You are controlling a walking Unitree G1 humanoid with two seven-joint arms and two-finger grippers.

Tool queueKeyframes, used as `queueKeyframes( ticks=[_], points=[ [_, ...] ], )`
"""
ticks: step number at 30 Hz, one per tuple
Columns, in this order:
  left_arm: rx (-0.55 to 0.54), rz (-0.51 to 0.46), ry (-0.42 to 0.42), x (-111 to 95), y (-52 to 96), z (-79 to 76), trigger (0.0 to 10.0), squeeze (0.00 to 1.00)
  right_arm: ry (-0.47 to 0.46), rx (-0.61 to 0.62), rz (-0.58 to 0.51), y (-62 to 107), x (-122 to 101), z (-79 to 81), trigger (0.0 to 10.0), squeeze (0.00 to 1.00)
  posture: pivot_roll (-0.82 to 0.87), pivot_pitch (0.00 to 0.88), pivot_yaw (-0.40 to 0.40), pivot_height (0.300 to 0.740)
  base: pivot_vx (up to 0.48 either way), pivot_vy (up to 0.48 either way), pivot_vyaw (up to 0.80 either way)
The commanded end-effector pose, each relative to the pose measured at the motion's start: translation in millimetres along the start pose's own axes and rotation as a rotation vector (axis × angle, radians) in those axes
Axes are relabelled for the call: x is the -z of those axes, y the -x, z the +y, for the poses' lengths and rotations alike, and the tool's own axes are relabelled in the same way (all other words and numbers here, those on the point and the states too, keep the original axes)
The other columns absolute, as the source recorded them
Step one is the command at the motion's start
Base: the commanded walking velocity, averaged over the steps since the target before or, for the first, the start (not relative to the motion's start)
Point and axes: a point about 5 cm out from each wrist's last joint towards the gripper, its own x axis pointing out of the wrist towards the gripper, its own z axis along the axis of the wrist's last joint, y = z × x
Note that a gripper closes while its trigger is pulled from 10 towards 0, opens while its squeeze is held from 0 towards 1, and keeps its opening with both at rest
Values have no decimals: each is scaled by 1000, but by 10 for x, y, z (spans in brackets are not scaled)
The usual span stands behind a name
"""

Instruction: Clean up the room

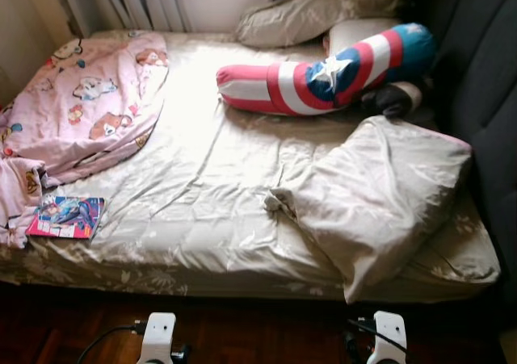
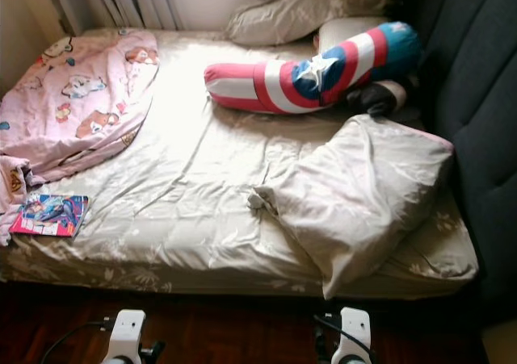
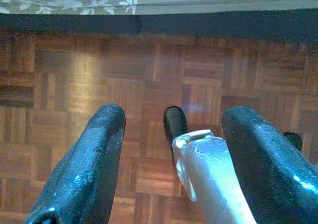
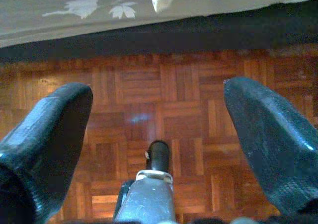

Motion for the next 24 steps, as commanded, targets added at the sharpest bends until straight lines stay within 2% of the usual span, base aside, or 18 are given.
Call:
queueKeyframes(
  ticks=[1, 9, 14, 20, 24],
  points=[
    [-11, 39, 9, 76, 16, 37, 10000, 0, -14, 14, 11, 13, 39, -35, 10000, 0, 43, 115, -26, 738, 244, 0, 0],
    [-6, 30, 12, 63, 15, 39, 10000, 0, -25, 18, -1, 6, 11, -31, 10000, 0, 42, 115, -27, 738, 248, 0, 0],
    [11, -17, -14, -46, -7, 19, 10000, 0, -40, 19, -38, -9, -66, -27, 10000, 0, 44, 117, -27, 738, 0, 0, 0],
    [-6, -115, 7, -262, -31, 86, 10000, 0, -52, -13, -109, -49, -264, 28, 10000, 0, 43, 117, -27, 738, 0, 0, 0],
    [-16, -231, 39, -493, -40, 122, 10000, 0, -27, -53, -226, -84, -564, 100, 10000, 0, 39, 103, -28, 738, 0, 0, 0]
  ],
)
